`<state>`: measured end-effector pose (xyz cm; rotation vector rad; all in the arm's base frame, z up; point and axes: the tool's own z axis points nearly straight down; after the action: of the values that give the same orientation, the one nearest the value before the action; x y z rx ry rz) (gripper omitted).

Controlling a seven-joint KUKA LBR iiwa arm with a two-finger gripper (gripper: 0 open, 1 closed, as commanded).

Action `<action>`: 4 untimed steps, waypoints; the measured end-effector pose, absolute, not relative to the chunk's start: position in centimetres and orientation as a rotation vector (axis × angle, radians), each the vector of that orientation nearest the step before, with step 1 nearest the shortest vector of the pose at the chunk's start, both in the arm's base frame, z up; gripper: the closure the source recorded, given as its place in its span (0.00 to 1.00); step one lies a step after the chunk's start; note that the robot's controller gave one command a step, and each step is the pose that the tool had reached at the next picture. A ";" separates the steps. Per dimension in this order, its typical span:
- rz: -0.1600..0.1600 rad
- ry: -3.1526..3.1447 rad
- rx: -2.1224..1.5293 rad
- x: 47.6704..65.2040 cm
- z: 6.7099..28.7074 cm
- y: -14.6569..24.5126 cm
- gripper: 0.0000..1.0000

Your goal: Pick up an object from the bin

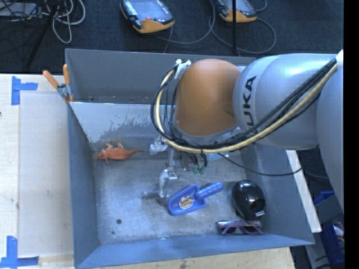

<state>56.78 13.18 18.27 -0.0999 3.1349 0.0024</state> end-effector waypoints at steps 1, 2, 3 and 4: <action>-0.001 3.146 -0.020 57.1 15.7 11.6 0.00; 0.008 3.107 -0.345 54.8 7.7 9.6 1.00; 0.009 3.107 -0.343 54.8 7.7 9.6 1.00; 0.001 3.129 -0.264 55.6 20.9 8.8 1.00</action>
Offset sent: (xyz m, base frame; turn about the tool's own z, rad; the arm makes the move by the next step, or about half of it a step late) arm -0.0256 -0.0388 -0.1127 -0.1592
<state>55.59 8.80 20.87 -0.2643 3.1295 0.0009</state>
